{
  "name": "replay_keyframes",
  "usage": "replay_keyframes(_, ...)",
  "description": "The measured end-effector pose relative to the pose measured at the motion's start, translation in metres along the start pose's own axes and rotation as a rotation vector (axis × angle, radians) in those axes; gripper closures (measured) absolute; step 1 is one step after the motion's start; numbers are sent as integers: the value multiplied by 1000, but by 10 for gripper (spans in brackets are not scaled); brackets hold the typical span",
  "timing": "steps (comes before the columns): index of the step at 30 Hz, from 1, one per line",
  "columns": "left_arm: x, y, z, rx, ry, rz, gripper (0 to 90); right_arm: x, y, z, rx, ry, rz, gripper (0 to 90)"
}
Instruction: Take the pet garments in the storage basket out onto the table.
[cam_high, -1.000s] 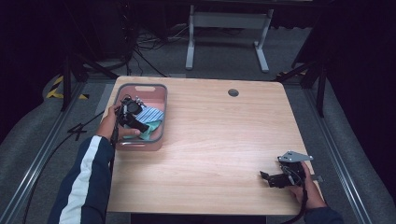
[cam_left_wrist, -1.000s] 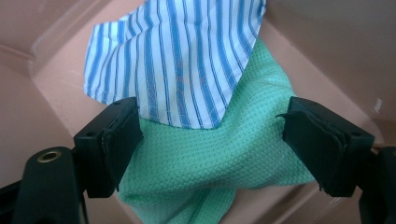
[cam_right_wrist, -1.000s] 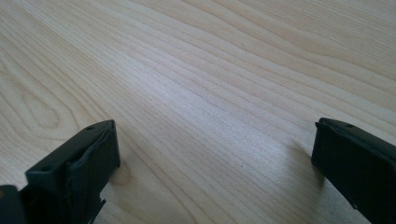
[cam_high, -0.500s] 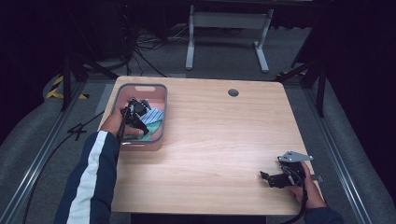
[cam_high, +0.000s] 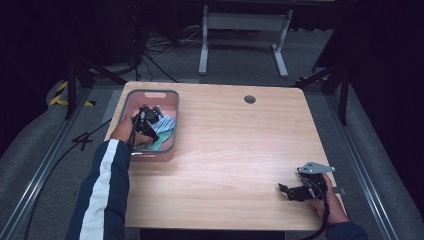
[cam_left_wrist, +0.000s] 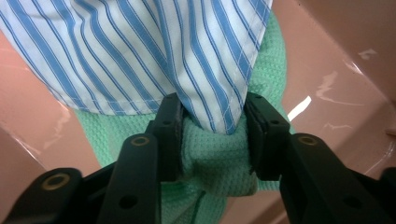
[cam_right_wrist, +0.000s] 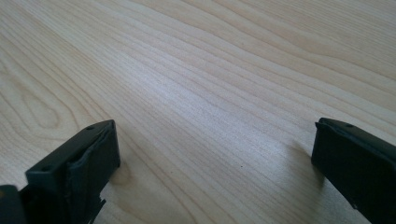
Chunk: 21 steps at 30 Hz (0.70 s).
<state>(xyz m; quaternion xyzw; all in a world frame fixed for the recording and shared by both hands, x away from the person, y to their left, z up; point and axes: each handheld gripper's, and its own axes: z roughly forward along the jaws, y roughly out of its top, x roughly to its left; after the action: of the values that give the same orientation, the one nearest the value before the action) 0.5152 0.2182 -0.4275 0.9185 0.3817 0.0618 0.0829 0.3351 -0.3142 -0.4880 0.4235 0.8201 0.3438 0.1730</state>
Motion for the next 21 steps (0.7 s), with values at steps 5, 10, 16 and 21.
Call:
replay_keyframes(5, -2, -2, -1, -25, 18, 9, 685, 0, 0, 0, 0, 0, 0, 13)
replay_keyframes(10, -5, -2, -11, -63, 57, 16, 709, 0, 0, 0, 0, 0, -1, 13)
replay_keyframes(16, -9, -4, -26, -124, 79, 25, 718, 0, 0, 0, 0, 0, 0, 13)
replay_keyframes(21, -10, -10, -41, -202, 89, 21, 720, 0, 0, 0, 0, -1, 1, 13)
